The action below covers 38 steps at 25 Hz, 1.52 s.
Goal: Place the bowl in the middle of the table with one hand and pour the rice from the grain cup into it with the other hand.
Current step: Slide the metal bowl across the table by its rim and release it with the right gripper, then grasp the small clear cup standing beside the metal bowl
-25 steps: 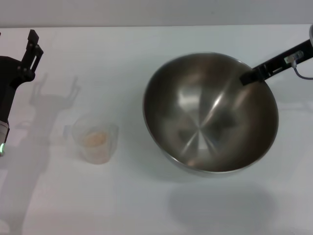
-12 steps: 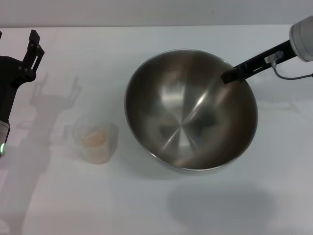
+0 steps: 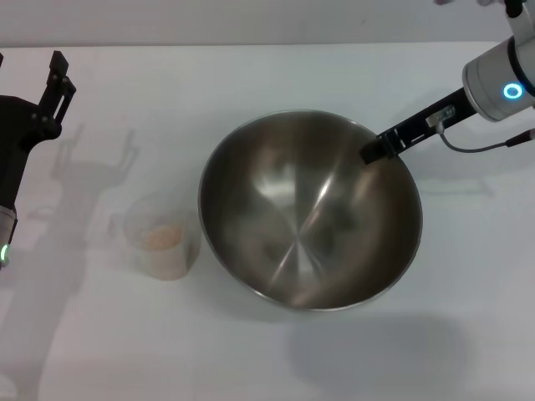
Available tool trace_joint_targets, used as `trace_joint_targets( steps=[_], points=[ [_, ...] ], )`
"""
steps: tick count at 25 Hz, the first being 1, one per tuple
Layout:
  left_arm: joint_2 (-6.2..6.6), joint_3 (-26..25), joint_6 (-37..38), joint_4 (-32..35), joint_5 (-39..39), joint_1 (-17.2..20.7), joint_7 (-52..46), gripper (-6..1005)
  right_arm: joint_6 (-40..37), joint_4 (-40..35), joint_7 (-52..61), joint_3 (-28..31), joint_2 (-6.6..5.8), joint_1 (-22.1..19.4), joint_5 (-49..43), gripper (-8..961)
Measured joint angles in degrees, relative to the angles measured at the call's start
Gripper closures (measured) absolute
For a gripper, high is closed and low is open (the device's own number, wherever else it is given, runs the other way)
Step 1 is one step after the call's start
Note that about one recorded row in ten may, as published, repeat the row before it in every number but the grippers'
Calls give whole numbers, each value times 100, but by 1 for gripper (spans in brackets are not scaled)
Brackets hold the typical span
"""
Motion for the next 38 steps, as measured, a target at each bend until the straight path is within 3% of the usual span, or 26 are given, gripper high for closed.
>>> trace_joint_targets(
  steps=[20, 32, 35, 38],
  points=[
    [-9, 26, 9, -27, 0, 35, 0, 278, -20, -122, 218, -290, 33, 119, -230, 831],
    [0, 21, 185, -4, 10, 69, 0, 284, -92, -800, 349, -606, 52, 81, -462, 668],
    [0, 12, 210, -1, 10, 88, 0, 285, -97, -1152, 355, -640, 57, 78, -460, 497],
    [0, 8, 249, 0, 10, 113, 0, 286, -122, -1327, 346, -641, 58, 86, -430, 502]
  ],
)
